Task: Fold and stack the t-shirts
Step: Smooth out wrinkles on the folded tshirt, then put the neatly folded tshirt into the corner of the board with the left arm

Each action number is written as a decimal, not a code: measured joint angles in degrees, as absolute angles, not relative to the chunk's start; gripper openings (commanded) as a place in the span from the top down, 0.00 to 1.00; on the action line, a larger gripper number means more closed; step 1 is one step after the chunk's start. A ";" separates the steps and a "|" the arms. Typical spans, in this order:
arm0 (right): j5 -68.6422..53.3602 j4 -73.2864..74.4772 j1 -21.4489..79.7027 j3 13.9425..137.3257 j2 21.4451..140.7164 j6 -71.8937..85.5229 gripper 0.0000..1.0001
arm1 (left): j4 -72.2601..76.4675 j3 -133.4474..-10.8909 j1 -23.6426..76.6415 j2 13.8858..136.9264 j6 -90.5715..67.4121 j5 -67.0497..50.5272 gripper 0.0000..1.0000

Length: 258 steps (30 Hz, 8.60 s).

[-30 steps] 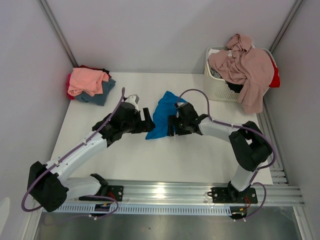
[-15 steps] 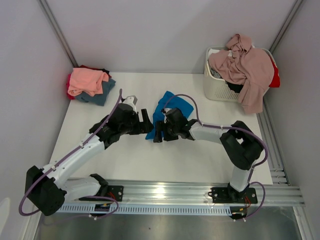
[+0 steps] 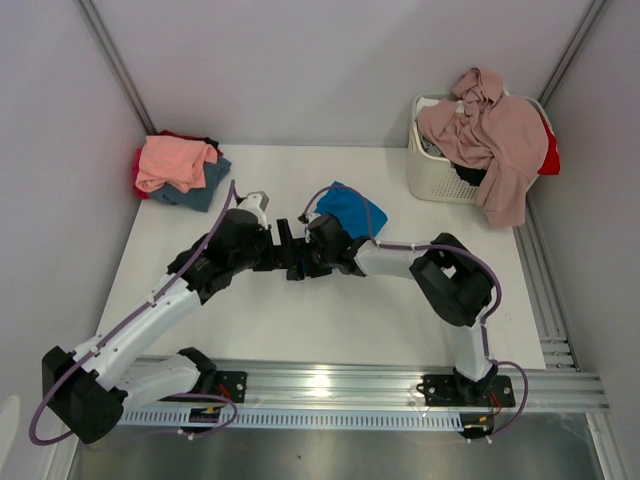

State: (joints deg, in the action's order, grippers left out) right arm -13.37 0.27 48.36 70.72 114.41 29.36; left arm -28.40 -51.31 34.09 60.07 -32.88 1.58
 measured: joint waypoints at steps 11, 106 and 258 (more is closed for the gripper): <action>-9.91 2.11 48.56 75.59 118.85 28.69 0.99 | -29.36 -50.22 33.93 54.61 -31.86 4.62 0.10; 48.03 0.47 41.91 78.48 114.69 11.05 0.97 | -30.70 -45.76 33.56 48.69 -33.65 9.82 0.01; 20.86 12.47 39.77 43.92 70.91 25.26 0.01 | 18.65 -47.57 41.89 103.15 -51.31 -18.96 0.01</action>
